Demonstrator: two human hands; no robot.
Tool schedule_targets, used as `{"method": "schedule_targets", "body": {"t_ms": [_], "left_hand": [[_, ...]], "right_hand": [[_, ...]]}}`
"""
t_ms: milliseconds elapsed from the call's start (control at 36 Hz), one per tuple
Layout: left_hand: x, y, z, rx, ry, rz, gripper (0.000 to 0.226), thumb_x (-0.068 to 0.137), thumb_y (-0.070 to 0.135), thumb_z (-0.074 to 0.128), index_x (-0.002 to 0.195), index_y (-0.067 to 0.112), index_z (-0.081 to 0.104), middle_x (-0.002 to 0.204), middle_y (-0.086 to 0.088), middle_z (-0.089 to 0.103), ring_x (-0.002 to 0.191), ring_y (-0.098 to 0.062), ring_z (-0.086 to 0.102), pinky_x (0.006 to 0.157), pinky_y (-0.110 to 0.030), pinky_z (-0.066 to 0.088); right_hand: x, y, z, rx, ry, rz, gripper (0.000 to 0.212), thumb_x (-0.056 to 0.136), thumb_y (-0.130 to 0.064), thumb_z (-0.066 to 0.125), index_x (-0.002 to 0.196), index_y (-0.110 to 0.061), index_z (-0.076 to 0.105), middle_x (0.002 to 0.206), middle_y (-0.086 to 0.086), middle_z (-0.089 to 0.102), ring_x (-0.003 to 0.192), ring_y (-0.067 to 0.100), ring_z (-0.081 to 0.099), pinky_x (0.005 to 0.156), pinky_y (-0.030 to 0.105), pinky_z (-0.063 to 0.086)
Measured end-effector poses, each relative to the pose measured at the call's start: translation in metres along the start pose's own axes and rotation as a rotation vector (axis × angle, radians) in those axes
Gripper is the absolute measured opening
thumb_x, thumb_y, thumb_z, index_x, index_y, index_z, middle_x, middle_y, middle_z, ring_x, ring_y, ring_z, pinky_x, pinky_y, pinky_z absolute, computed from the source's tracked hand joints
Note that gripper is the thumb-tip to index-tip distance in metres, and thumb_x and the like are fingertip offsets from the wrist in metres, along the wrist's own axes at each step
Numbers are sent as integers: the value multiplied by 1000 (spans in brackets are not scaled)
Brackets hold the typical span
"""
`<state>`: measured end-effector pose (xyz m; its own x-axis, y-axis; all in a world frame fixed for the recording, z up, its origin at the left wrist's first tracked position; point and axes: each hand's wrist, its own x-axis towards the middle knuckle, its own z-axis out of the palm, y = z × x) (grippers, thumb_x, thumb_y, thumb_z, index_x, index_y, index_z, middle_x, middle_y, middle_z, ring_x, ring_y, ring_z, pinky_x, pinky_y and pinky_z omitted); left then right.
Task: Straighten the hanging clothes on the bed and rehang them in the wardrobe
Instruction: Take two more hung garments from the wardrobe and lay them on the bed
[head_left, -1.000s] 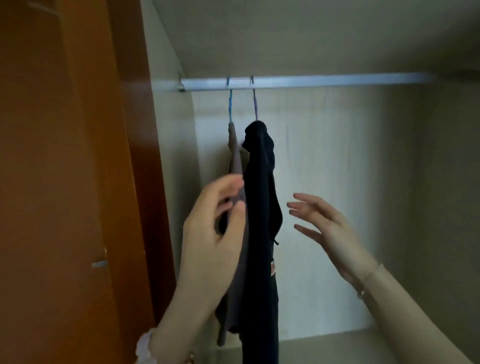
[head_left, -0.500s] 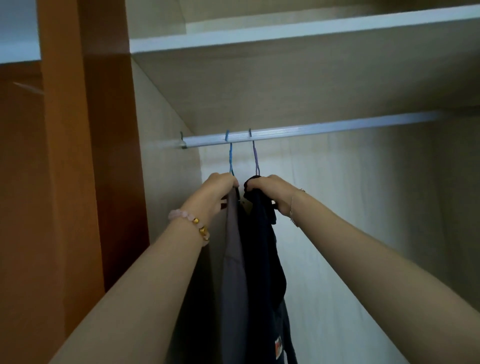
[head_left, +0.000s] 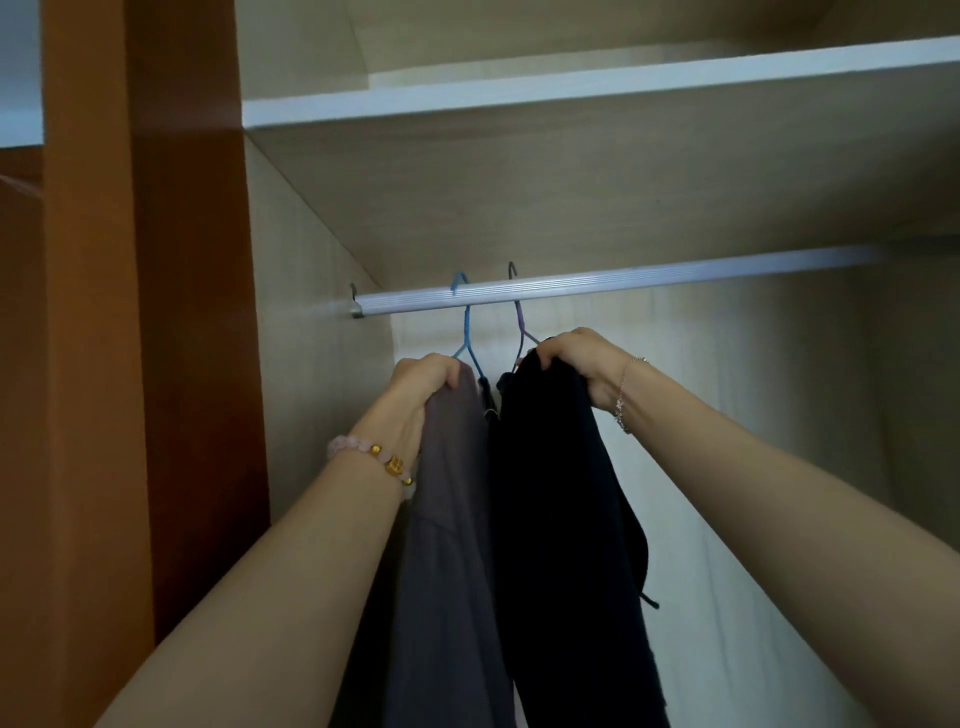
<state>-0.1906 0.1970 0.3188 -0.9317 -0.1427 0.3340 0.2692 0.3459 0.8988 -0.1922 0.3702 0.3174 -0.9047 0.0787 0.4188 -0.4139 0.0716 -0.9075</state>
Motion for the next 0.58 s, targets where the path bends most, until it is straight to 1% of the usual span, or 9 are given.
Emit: {"method": "schedule_targets", "body": {"t_ms": [56,83,139,222,278,361,444,500,583], "left_hand": [[12,6,0,0,28,23,39,53,8,55,90,-3,57,70,-13,53,52,-21,46,45,-22,39],[15,10,0,-4,25,32,40,55,7,55,93,-3,58,69,-12,53,52,-22,47,45,-22,38],[20,19,1,18,28,46,26,65,1,54,91,-2,57,68,-10,52,52,-21,46,40,-18,38],[34,27,3,61,15,81,15,72,-1,52,86,-3,56,74,-12,53,54,-20,46,40,-19,39],[45,29,5,97,-28,81,10,67,2,54,76,-2,55,72,-10,52,55,-20,46,40,-17,39],[58,26,8,64,-63,77,22,50,8,56,69,-1,54,72,-11,52,58,-20,48,48,-19,43],[57,20,10,37,-97,54,7,67,3,54,68,-3,54,72,-12,52,60,-22,48,56,-24,41],[57,15,13,42,-112,53,19,79,-4,46,62,-1,50,69,-12,49,60,-23,45,57,-25,38],[52,0,22,60,-161,44,30,85,-8,41,58,2,47,67,-10,46,58,-22,40,55,-25,33]], "right_hand": [[6,-5,-5,-15,-9,-4,52,68,8,43,118,14,51,98,24,59,62,30,57,53,26,52],[10,-8,-7,-19,-13,-6,50,68,8,43,117,13,52,96,24,59,61,29,57,51,25,52],[16,-13,-13,-20,-24,-8,40,71,6,45,109,10,55,86,20,58,57,28,55,47,22,50],[23,-19,-22,-3,-50,-1,8,77,3,47,80,2,55,69,13,54,49,24,53,41,18,47],[29,-19,-28,20,-62,23,10,78,2,47,70,-2,51,66,12,53,43,21,54,39,18,47],[33,-11,-36,45,-103,84,7,78,-1,46,73,-2,52,69,13,54,46,22,55,41,20,49],[36,6,-46,32,-129,149,7,77,-4,46,77,-3,53,72,13,54,48,24,55,43,21,50],[35,19,-52,29,-141,190,6,77,-5,47,78,-3,53,72,14,54,46,24,55,44,22,50],[28,40,-60,25,-139,232,6,77,-4,48,74,-2,53,66,13,56,43,23,57,44,21,49]]}}
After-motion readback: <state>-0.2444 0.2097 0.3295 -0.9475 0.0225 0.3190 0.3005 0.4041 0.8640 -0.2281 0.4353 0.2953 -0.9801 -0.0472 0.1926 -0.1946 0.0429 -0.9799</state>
